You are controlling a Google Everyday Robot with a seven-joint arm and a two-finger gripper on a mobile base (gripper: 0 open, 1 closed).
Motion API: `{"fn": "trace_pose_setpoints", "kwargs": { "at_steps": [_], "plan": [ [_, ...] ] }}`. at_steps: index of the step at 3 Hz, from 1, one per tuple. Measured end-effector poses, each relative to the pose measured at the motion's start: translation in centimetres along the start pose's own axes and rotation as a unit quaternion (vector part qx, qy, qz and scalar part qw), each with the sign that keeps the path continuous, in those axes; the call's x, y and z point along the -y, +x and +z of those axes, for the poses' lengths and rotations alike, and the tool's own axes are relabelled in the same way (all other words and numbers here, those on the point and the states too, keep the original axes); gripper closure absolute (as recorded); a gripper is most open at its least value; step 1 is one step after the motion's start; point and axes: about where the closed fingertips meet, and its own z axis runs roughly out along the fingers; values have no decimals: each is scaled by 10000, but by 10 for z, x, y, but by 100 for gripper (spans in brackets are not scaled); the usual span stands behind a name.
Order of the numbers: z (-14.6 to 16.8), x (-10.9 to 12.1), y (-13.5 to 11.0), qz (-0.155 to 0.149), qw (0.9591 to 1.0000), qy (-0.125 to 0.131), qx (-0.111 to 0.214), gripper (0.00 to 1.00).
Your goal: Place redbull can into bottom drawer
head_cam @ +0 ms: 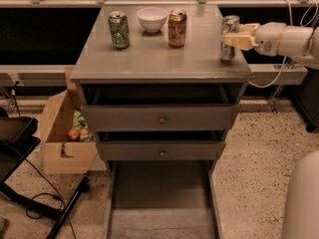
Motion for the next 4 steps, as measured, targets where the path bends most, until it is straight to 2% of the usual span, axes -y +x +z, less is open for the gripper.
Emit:
{"fn": "trace_pose_setpoints", "kwargs": {
  "at_steps": [1,2,3,4],
  "plan": [
    [-25,-7,-24,-120,9998,74,-146,100],
    [-73,-25,-71,-509,9979,382,-142,100],
    [-131,-66,-139,-995,9915,808,237,100],
    [-154,-96,-130,-1011,9874,1026,655,100]
  ]
}}
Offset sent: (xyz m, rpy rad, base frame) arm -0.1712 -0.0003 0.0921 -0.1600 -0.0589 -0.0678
